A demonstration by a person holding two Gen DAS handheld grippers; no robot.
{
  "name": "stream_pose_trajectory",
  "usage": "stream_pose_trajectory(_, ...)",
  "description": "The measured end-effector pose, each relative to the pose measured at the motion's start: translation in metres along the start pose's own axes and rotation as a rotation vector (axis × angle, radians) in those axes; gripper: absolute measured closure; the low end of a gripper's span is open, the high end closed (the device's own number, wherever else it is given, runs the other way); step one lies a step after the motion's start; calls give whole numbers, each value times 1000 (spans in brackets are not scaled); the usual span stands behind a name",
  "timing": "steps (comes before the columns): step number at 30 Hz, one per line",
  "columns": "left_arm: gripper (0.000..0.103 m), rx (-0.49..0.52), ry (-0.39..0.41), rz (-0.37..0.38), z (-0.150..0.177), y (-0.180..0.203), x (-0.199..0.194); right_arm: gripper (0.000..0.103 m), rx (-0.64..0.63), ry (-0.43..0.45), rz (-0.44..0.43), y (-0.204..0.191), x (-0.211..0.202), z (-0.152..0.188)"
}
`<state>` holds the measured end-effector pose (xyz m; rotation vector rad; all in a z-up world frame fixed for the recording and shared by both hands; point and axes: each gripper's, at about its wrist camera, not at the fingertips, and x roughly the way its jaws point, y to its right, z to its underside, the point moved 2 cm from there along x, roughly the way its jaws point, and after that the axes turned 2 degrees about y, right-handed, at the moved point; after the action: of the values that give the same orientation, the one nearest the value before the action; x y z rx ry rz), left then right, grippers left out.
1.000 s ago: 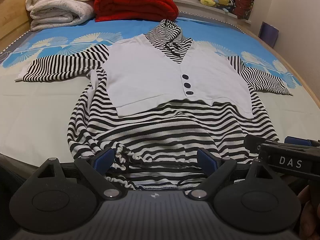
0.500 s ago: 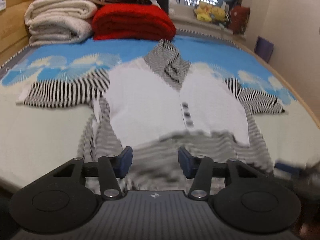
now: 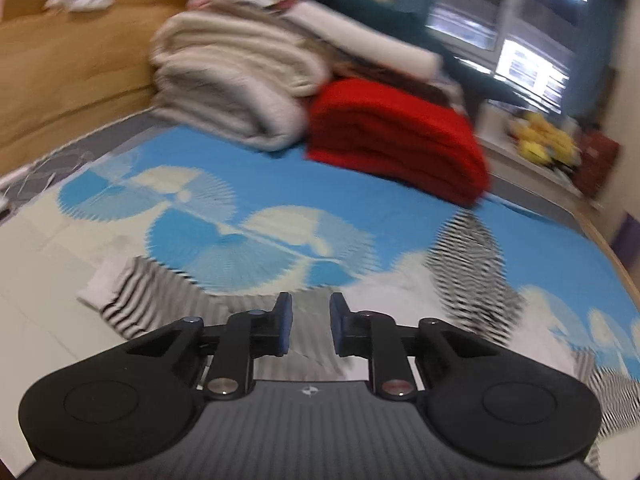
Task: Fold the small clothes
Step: 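Grasp the white-cuffed striped sleeve end with the left gripper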
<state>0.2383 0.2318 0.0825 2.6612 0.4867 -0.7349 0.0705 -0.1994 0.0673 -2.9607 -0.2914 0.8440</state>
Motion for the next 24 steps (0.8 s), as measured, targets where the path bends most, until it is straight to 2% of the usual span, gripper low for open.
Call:
stream_pose_trajectory(2,82,-19,-11,-57,-6,-27,17,44,-20,12,-39,-7,15,-29)
stream_pose_trajectory(5,82,-116,-76,-107,-6,-78,44,44,5,43,-92,-14,42,-68)
stream_pose_trajectory(9,82,-187,-113,-190,-6,-129,59,43,16,71,-112,-23,89,-105)
stream_pose_trajectory(12,82,-270,-144,-219,0,-161,76,41,27,87,-162,-27,127,-122)
stream_pose_trajectory(14,82,-332,-164,-253,8,-183,85,41,6,113,-159,-29,150,-125)
stream_pose_trajectory(17,81,-421,-213,-290,23,-209,106,41,-8,115,-132,-29,188,-110)
stream_pose_trajectory(19,80,-482,-259,-310,33,-219,120,41,-22,46,-102,-29,215,-94)
stream_pose_trajectory(21,74,-530,-267,-307,37,-228,126,44,-4,-41,-83,-31,240,-85)
stream_pose_trajectory(24,69,-570,-284,-325,40,-237,134,46,70,-90,-144,-36,260,-86)
